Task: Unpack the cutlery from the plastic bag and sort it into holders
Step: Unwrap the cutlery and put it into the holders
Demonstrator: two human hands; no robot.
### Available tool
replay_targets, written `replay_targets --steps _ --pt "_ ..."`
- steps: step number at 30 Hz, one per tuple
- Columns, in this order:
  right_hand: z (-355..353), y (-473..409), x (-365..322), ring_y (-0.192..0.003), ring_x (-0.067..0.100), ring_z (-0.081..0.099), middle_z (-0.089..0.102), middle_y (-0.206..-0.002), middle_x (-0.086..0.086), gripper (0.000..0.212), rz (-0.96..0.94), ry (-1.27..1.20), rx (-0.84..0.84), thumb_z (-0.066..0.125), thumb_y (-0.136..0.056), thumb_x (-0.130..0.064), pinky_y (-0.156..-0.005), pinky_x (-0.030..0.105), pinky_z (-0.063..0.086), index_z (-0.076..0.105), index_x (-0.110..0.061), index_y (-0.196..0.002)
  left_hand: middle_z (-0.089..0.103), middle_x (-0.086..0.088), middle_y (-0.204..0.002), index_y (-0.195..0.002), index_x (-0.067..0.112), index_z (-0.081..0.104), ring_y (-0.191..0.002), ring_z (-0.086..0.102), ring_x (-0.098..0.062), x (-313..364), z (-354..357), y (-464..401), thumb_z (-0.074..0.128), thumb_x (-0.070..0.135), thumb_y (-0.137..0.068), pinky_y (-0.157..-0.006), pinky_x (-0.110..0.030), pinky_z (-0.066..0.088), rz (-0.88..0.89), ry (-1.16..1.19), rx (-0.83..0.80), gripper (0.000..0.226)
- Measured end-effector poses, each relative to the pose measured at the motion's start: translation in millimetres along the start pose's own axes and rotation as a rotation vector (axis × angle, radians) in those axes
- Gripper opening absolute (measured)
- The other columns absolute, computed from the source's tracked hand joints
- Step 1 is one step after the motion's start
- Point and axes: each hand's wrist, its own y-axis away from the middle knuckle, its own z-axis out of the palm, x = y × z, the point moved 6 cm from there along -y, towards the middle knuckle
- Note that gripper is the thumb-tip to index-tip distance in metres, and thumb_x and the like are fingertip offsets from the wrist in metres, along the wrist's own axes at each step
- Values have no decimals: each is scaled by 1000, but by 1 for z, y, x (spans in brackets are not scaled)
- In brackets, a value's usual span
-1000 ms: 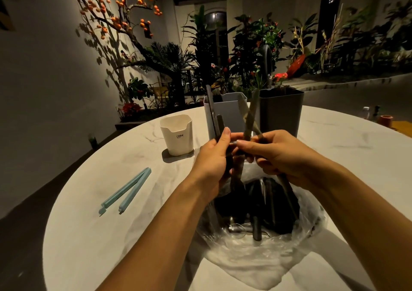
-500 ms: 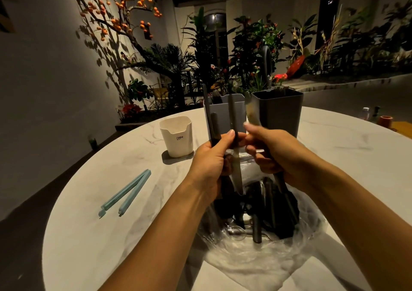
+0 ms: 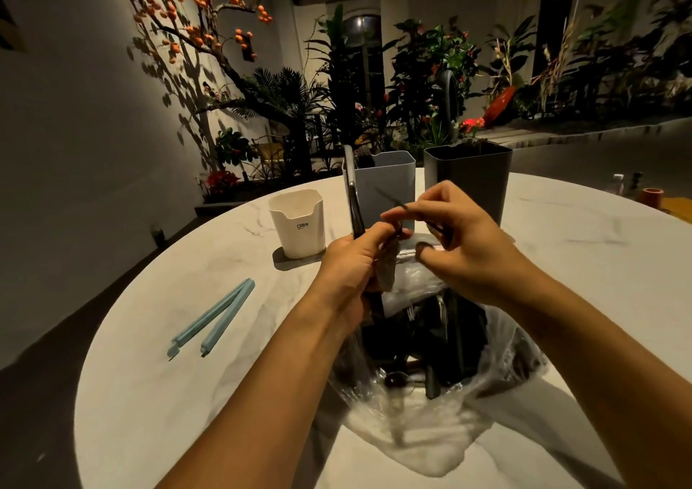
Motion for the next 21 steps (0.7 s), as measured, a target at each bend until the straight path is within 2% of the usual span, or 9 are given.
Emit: replay_targets --steps 3,5,8,11,15,18,20,21 --pt "6 0 1 -101 3 50 44 -103 -14 44 -47 58 -18 73 -83 -5 -83 20 52 61 -38 -111 63 3 -67 -96 6 75 -47 42 -6 -3 6 2 61 30 -97 -40 -17 33 -71 54 -81 27" --pt "5 1 -2 -101 8 50 43 -104 -11 40 -88 115 -2 74 -83 -10 -81 26 55 65 -35 -112 58 1 -65 -93 4 75 -47 37 -6 -1 7 4 59 29 -98 -40 -17 29 -85 102 -123 30" --pt "3 2 -10 -102 7 51 42 -106 -9 35 -153 137 32 77 -81 -14 -81 25 56 69 -29 -111 52 4 -58 -87 7 76 -48 32 -6 0 6 4 57 29 -99 -40 -17 26 -79 108 -155 31" --pt "6 3 -24 -97 10 56 47 -107 -6 32 -262 184 38 81 -78 -22 -78 24 57 73 -22 -109 44 3 -54 -68 12 72 -44 28 -6 1 7 6 51 17 -102 -40 -17 23 -83 161 -141 40" --pt "8 6 -36 -84 14 60 55 -103 2 22 -395 269 147 73 -83 -28 -63 30 59 76 -17 -102 33 3 -51 -52 18 62 -41 26 -5 3 8 9 40 4 -102 -41 -17 21 -73 251 -201 56" --pt "6 7 -40 -83 19 59 57 -99 7 26 -420 332 296 58 -92 -28 -60 35 56 71 -8 -101 32 4 -58 -64 17 52 -44 26 -4 3 16 11 45 18 -103 -40 -15 22 -97 256 -285 39" --pt "-2 5 -40 -81 19 53 54 -95 8 24 -362 354 431 47 -97 -24 -59 36 50 61 -4 -98 32 5 -61 -76 15 57 -44 25 -4 5 20 12 50 32 -101 -38 -13 22 -145 308 -345 32" --pt "-8 5 -38 -77 19 49 51 -91 7 21 -323 328 491 44 -99 -20 -58 33 44 56 -3 -95 33 4 -63 -88 11 62 -45 25 -3 6 21 14 51 37 -99 -38 -13 22 -160 344 -369 30"
